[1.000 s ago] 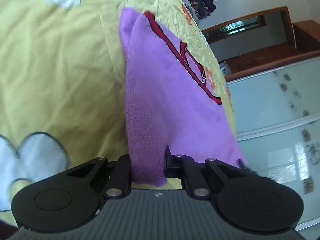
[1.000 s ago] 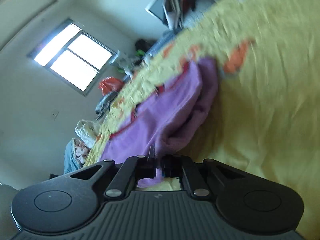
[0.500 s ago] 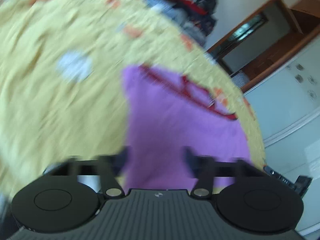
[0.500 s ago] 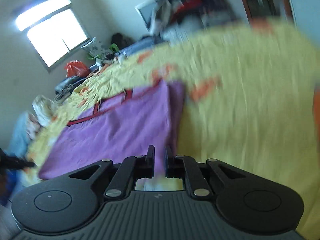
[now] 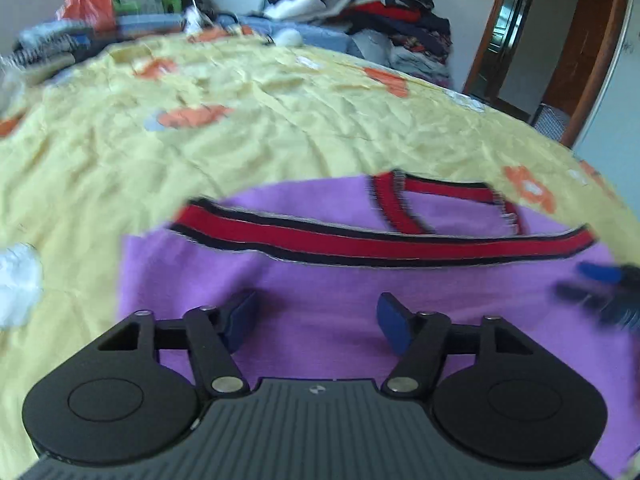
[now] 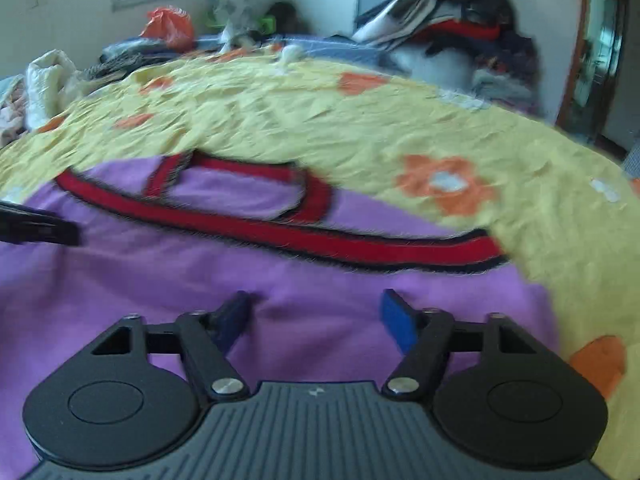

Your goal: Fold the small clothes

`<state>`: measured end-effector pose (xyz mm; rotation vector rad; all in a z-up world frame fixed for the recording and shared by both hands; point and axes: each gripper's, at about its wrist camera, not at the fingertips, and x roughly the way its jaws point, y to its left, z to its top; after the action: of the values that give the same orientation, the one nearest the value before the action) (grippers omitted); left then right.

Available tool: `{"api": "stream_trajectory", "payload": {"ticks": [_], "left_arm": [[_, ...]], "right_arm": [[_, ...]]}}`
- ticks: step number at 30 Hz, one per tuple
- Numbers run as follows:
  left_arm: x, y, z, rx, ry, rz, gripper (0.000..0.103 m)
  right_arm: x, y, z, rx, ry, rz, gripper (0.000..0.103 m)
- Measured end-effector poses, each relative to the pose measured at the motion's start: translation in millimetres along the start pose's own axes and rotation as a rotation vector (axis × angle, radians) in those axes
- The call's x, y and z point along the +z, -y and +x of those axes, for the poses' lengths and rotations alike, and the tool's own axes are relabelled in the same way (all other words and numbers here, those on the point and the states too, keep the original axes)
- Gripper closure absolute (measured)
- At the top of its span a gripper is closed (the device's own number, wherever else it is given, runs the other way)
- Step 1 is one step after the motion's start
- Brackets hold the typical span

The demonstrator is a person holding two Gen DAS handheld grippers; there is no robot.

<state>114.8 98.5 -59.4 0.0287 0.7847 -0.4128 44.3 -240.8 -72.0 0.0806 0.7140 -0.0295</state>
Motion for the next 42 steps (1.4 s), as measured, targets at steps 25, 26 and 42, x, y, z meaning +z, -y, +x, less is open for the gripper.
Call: {"api": "stream_trajectory", "payload": {"ticks": [25,26,42], "left_arm": [[18.6,148.5,45.8,-0.119,-0.134,0.194,0.001],[17.6,150.4,46.0,-0.112,-0.127,0.202,0.0],[11.6,152.8,44.8,-0.096,-0.1,0.219,0.0]], "right_arm": [[-107.3,-130.9,-92.0,-0.014,-0.031,-0.075,0.0],[-103.7,-127.9,-93.7,-0.003,-0.052,-0.078,0.0],[-96.6,-125.2,-93.1,-0.069,-0.031,-0.032,0.0]]}}
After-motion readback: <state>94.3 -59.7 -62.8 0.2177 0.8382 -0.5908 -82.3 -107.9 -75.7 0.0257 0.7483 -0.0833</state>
